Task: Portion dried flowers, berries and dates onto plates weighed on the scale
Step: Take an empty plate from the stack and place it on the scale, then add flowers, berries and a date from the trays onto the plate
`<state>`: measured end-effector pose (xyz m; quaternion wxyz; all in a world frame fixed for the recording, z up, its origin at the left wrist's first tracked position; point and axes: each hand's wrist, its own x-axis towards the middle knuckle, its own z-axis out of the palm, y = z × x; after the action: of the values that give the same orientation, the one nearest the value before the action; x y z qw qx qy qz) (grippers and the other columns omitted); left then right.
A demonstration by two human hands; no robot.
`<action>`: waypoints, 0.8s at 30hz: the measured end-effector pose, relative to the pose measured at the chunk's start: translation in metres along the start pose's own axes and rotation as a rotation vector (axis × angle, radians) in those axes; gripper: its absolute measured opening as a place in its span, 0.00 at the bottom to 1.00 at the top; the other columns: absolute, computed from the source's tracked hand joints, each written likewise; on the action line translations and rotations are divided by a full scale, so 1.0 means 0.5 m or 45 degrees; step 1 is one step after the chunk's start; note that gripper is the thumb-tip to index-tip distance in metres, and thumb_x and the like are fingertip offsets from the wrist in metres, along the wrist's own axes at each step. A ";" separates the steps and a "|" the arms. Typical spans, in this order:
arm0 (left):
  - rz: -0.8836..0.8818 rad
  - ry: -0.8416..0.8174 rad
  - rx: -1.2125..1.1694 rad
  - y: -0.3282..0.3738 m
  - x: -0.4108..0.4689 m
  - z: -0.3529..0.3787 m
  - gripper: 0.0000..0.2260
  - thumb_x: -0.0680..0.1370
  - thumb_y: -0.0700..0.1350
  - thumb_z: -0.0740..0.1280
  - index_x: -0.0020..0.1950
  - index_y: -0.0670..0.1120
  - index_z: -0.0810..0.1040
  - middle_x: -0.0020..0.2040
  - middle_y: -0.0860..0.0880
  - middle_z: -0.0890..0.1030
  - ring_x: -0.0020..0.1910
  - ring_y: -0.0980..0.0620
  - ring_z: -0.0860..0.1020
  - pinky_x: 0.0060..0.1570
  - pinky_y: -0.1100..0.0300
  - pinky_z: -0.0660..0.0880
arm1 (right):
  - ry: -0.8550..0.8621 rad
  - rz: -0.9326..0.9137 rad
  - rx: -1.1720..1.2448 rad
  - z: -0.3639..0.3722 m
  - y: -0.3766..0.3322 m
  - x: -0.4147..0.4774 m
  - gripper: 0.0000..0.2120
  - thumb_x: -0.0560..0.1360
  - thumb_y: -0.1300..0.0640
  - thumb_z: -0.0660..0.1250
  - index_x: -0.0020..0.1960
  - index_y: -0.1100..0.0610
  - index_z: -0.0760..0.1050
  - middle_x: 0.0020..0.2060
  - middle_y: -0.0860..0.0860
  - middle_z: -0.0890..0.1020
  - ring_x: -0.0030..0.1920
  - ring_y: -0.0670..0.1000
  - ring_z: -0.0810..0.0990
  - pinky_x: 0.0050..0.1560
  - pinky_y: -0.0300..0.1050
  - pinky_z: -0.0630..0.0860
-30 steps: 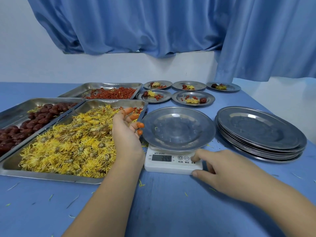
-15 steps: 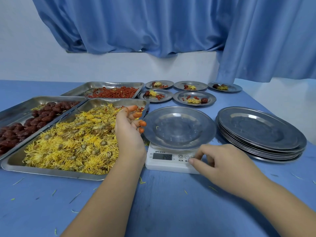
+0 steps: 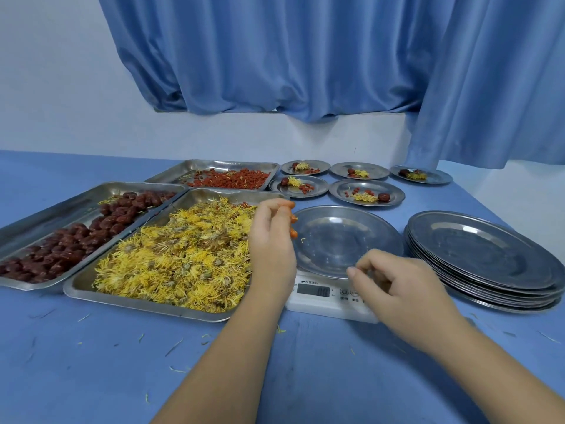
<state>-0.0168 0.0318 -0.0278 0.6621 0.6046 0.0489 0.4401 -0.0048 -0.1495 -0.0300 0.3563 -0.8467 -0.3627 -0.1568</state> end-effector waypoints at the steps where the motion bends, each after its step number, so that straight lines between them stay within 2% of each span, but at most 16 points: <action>1: 0.007 -0.043 0.034 0.007 0.002 -0.003 0.08 0.75 0.49 0.59 0.46 0.51 0.77 0.38 0.56 0.77 0.36 0.56 0.74 0.35 0.68 0.71 | 0.027 -0.036 -0.004 0.001 -0.011 0.012 0.12 0.73 0.45 0.62 0.34 0.50 0.71 0.23 0.48 0.72 0.28 0.48 0.71 0.29 0.45 0.68; 3: 0.031 -0.176 0.164 0.023 0.016 -0.014 0.07 0.75 0.49 0.60 0.47 0.52 0.77 0.38 0.58 0.78 0.36 0.56 0.74 0.35 0.66 0.72 | 0.076 -0.109 -0.020 0.005 -0.029 0.034 0.14 0.74 0.46 0.62 0.32 0.50 0.70 0.22 0.48 0.72 0.27 0.49 0.71 0.28 0.46 0.69; 5: 0.079 -0.333 0.384 0.042 0.039 -0.035 0.06 0.75 0.49 0.62 0.48 0.55 0.77 0.41 0.55 0.80 0.38 0.56 0.76 0.38 0.64 0.73 | 0.168 -0.152 -0.050 0.015 -0.032 0.044 0.16 0.76 0.49 0.62 0.31 0.53 0.69 0.21 0.48 0.70 0.25 0.49 0.70 0.28 0.49 0.70; 8: 0.121 -0.494 0.773 0.077 0.099 -0.086 0.05 0.78 0.49 0.63 0.47 0.60 0.76 0.43 0.57 0.79 0.39 0.63 0.76 0.33 0.73 0.70 | 0.228 -0.167 -0.116 0.038 -0.019 0.027 0.18 0.77 0.52 0.63 0.30 0.57 0.68 0.21 0.48 0.69 0.25 0.51 0.70 0.27 0.50 0.71; 10: 0.081 -0.585 1.043 0.106 0.146 -0.128 0.05 0.80 0.50 0.62 0.48 0.61 0.75 0.45 0.59 0.79 0.40 0.63 0.77 0.33 0.71 0.72 | 0.199 -0.204 -0.147 0.049 -0.012 0.014 0.19 0.76 0.49 0.60 0.29 0.56 0.66 0.21 0.48 0.67 0.24 0.49 0.68 0.26 0.49 0.69; 12: -0.014 -0.714 1.315 0.128 0.188 -0.170 0.04 0.80 0.53 0.62 0.52 0.59 0.76 0.48 0.60 0.79 0.45 0.61 0.77 0.44 0.63 0.74 | 0.177 -0.219 -0.143 0.051 -0.011 0.010 0.20 0.76 0.46 0.57 0.29 0.55 0.64 0.21 0.48 0.66 0.24 0.48 0.66 0.25 0.47 0.67; 14: -0.154 -0.878 1.539 0.134 0.214 -0.204 0.08 0.79 0.53 0.63 0.57 0.56 0.77 0.54 0.58 0.79 0.50 0.59 0.77 0.55 0.57 0.71 | 0.143 -0.229 -0.123 0.050 -0.014 0.013 0.20 0.76 0.47 0.59 0.29 0.54 0.62 0.21 0.47 0.64 0.24 0.48 0.65 0.25 0.47 0.66; 16: -0.230 -1.021 1.744 0.125 0.225 -0.222 0.14 0.79 0.52 0.66 0.63 0.53 0.76 0.59 0.53 0.79 0.55 0.55 0.76 0.56 0.58 0.68 | 0.121 -0.223 -0.107 0.051 -0.014 0.018 0.20 0.76 0.51 0.62 0.29 0.54 0.61 0.21 0.47 0.64 0.24 0.48 0.65 0.26 0.48 0.66; 18: -0.240 -1.105 1.861 0.109 0.225 -0.230 0.16 0.78 0.51 0.68 0.65 0.52 0.76 0.62 0.51 0.77 0.58 0.53 0.75 0.58 0.59 0.68 | 0.103 -0.221 -0.100 0.051 -0.014 0.021 0.20 0.76 0.51 0.62 0.29 0.55 0.61 0.21 0.48 0.65 0.24 0.49 0.65 0.27 0.49 0.67; 20: -0.256 -1.115 1.856 0.091 0.222 -0.236 0.15 0.77 0.49 0.70 0.63 0.53 0.76 0.63 0.52 0.77 0.58 0.53 0.75 0.59 0.58 0.69 | 0.092 -0.233 -0.110 0.051 -0.011 0.022 0.19 0.76 0.50 0.61 0.29 0.55 0.61 0.21 0.48 0.65 0.24 0.49 0.65 0.27 0.49 0.67; 24: -0.194 -1.061 1.816 0.074 0.225 -0.245 0.12 0.75 0.45 0.72 0.58 0.55 0.79 0.58 0.54 0.78 0.49 0.58 0.75 0.52 0.60 0.69 | 0.117 -0.225 -0.088 0.045 0.001 0.022 0.21 0.77 0.53 0.64 0.29 0.50 0.58 0.21 0.47 0.63 0.25 0.48 0.64 0.27 0.47 0.65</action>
<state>-0.0407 0.1923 0.0235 0.1115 0.9879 0.1079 -0.0028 0.0035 -0.1282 -0.0402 0.3280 -0.8150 -0.4137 -0.2387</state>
